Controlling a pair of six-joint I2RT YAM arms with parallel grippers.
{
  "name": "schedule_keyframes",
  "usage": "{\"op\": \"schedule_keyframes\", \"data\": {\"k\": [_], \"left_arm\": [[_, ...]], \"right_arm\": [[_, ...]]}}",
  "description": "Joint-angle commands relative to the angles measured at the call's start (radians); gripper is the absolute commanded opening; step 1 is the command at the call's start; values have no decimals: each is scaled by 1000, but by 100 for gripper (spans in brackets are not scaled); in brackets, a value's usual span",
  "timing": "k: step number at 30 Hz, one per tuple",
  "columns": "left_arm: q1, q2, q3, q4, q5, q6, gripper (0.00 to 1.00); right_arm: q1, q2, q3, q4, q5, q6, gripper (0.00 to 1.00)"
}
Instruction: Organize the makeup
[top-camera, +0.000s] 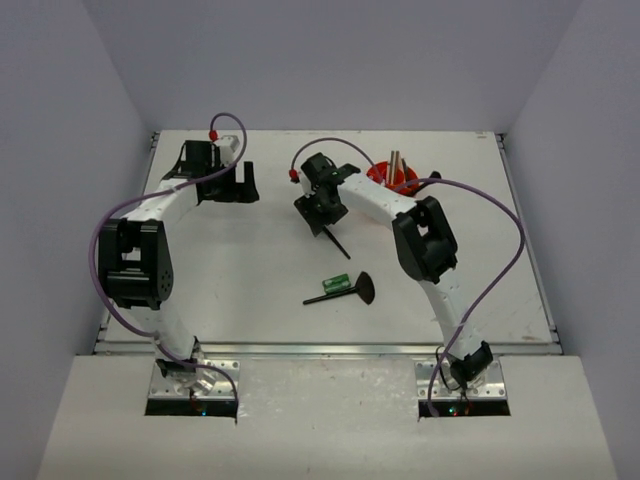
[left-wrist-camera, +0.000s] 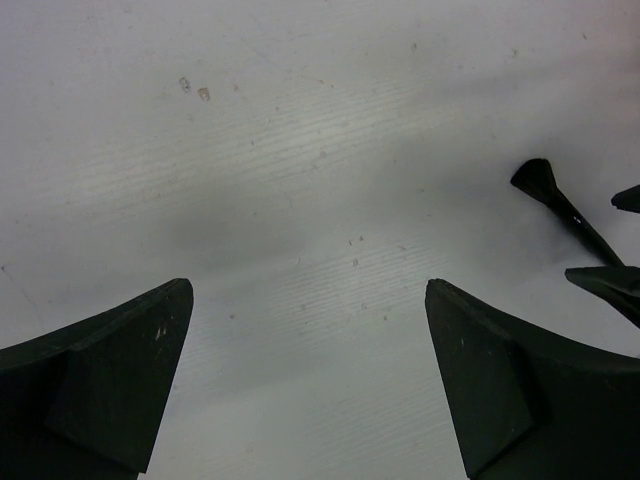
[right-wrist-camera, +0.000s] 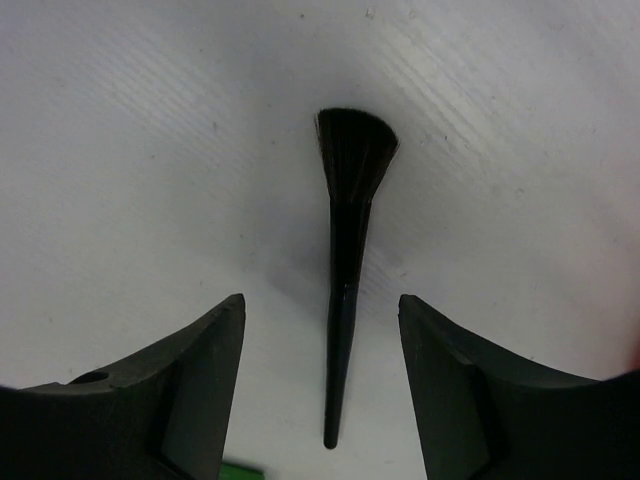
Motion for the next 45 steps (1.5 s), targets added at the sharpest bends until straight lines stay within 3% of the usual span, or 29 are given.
{"op": "schedule_keyframes", "data": {"k": [1, 6, 7, 9, 18, 21, 23, 26, 28, 30, 36, 41, 45], "left_arm": [[0, -46, -1, 42, 8, -6, 100], [0, -46, -4, 42, 3, -3, 100], [0, -46, -4, 42, 3, -3, 100], [0, -40, -3, 44, 5, -8, 100], [0, -38, -2, 45, 17, -15, 100], [0, -41, -2, 43, 14, -14, 100], [0, -43, -4, 45, 16, -12, 100], [0, -43, -5, 48, 21, -12, 100], [0, -41, -6, 50, 22, -12, 100], [0, -41, -3, 51, 22, -12, 100], [0, -46, 1, 52, 14, -11, 100], [0, -53, -17, 51, 31, -5, 100], [14, -57, -23, 52, 42, -5, 100]], "right_arm": [[9, 82, 69, -38, 62, -22, 57], [10, 82, 23, -55, 58, -15, 17], [10, 82, 22, -55, 57, -15, 17], [10, 43, -35, -19, 68, -31, 0], [10, -67, 49, 142, 189, -151, 0], [8, -223, 15, 314, 128, -178, 0], [-3, -396, -151, 549, 19, -166, 0], [-56, -668, -528, 1077, -90, -7, 0], [-91, -778, -711, 1343, -77, 92, 0], [-153, -857, -889, 1542, 49, 160, 0], [-242, -870, -1000, 1540, 356, 138, 0], [-319, -864, -1075, 1645, 391, 316, 0], [-352, -836, -1097, 1663, 407, 317, 0]]}}
